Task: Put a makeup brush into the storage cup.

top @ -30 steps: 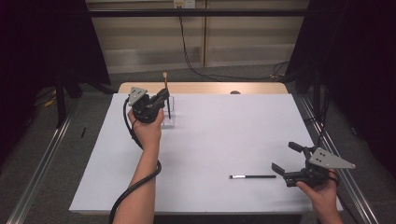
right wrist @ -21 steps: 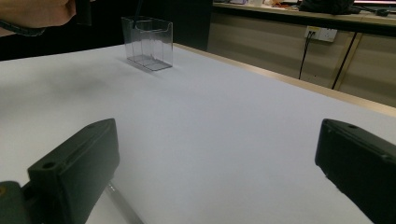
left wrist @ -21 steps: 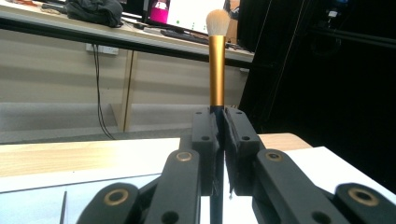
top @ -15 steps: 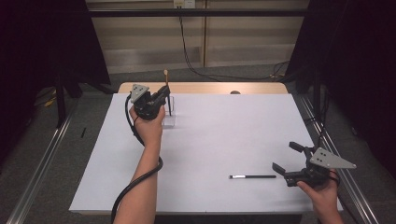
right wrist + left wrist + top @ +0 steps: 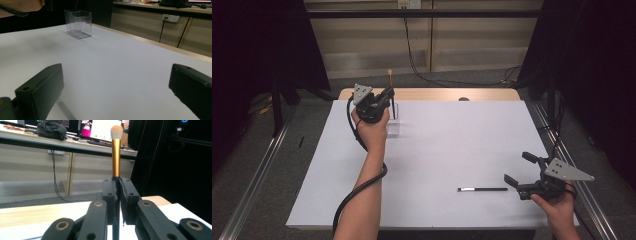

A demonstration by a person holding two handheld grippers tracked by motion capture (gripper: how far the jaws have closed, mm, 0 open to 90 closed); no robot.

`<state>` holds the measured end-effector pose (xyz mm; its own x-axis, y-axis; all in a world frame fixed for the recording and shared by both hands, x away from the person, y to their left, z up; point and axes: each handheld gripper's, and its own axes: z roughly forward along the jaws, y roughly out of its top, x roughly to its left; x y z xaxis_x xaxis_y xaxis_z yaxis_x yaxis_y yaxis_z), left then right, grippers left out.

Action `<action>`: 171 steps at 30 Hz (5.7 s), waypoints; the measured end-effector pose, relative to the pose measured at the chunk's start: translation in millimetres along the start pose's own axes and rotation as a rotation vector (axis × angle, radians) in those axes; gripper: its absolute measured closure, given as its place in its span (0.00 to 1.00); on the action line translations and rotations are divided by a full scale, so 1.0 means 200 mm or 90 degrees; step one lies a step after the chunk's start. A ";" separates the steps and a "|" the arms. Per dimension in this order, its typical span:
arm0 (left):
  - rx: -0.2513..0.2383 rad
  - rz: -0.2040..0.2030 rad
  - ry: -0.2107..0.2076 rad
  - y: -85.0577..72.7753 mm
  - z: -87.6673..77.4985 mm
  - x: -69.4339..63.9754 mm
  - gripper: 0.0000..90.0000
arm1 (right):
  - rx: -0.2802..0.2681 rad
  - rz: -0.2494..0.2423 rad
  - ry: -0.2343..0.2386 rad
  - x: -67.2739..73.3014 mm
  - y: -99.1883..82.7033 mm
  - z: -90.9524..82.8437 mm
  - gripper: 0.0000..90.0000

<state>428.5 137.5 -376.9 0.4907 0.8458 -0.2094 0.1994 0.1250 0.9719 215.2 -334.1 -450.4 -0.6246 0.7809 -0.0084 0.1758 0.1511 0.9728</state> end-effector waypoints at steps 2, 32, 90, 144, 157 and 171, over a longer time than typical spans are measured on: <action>0.001 0.002 -0.003 0.01 0.00 0.01 0.93 | 0.000 0.001 0.000 0.00 0.00 0.00 0.00; -0.009 -0.003 0.020 0.01 0.07 0.05 0.93 | 0.000 0.001 -0.002 0.00 0.00 0.00 0.00; 0.007 0.023 0.042 -0.10 0.15 0.08 0.93 | 0.000 0.004 -0.001 -0.01 0.00 -0.01 0.00; 0.019 0.009 0.047 -0.19 0.10 0.09 0.93 | 0.002 -0.004 0.002 0.01 0.01 0.00 0.00; 0.017 -0.002 0.035 -0.21 0.10 0.08 0.93 | 0.002 -0.005 0.004 0.01 0.00 0.00 0.00; 0.034 -0.008 0.031 -0.23 0.08 0.08 0.93 | 0.002 -0.006 0.005 0.01 0.01 0.00 0.00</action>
<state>441.2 137.2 -427.8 0.4458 0.8691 -0.2145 0.2511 0.1085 0.9619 214.5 -332.0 -449.3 -0.6322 0.7746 -0.0153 0.1725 0.1599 0.9719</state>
